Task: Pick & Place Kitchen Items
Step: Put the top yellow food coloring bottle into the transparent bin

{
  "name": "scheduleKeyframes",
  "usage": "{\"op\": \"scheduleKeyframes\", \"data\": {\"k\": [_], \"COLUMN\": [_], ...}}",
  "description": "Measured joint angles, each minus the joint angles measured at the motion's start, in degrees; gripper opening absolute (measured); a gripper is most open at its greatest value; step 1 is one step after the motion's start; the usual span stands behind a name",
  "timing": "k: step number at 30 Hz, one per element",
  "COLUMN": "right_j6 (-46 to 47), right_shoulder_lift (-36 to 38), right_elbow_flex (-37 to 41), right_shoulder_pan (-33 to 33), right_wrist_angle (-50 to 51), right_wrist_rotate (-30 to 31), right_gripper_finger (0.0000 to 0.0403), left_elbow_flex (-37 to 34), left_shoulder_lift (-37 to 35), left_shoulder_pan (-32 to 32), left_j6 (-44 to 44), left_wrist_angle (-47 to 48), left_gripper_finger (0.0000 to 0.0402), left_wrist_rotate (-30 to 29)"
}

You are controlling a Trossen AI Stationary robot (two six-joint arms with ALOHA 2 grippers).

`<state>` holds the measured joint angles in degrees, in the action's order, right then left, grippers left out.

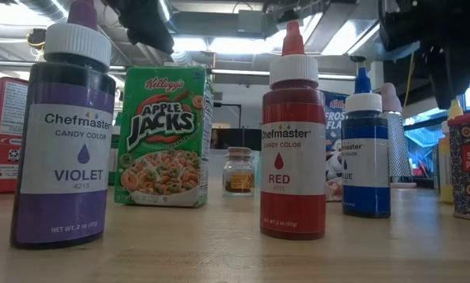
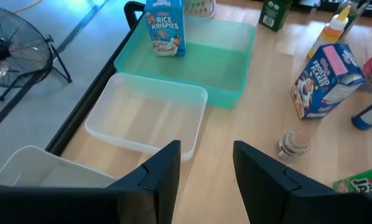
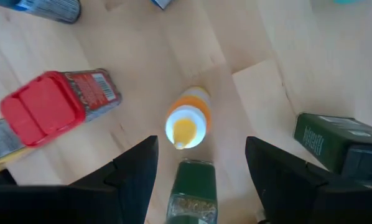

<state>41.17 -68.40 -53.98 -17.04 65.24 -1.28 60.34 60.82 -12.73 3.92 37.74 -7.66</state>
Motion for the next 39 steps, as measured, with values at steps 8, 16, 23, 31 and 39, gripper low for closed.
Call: {"op": "scheduleKeyframes", "data": {"k": [8, 16, 23, 31, 39], "right_j6": [-0.1, -1.4, -1.5, -1.6, -2.2], "right_shoulder_lift": [-0.1, -0.2, -0.2, -0.3, -0.3], "right_elbow_flex": [3.8, 7.2, 9.1, 10.5, 10.6], "right_shoulder_pan": [0.0, 0.0, 0.0, 0.0, 0.0], "right_wrist_angle": [-3.4, -9.8, -10.8, -12.7, -13.0], "right_wrist_rotate": [0.2, -0.3, -0.2, 0.4, 0.6], "right_gripper_finger": [0.0244, 0.0244, 0.0244, 0.0239, 0.0196], "left_elbow_flex": [0.0, 0.0, 0.0, 0.0, 0.0], "left_shoulder_lift": [0.0, 0.0, 0.0, 0.0, 0.0], "left_shoulder_pan": [0.0, 0.0, 0.0, 0.0, 0.0], "left_j6": [0.0, 0.0, 0.0, 0.4, 0.9], "left_wrist_angle": [-0.3, -0.3, -0.3, -0.3, -0.3], "left_gripper_finger": [0.0143, 0.0143, 0.0143, 0.0143, 0.0143], "left_wrist_rotate": [0.0, -0.1, -0.2, -0.2, -0.2]}}
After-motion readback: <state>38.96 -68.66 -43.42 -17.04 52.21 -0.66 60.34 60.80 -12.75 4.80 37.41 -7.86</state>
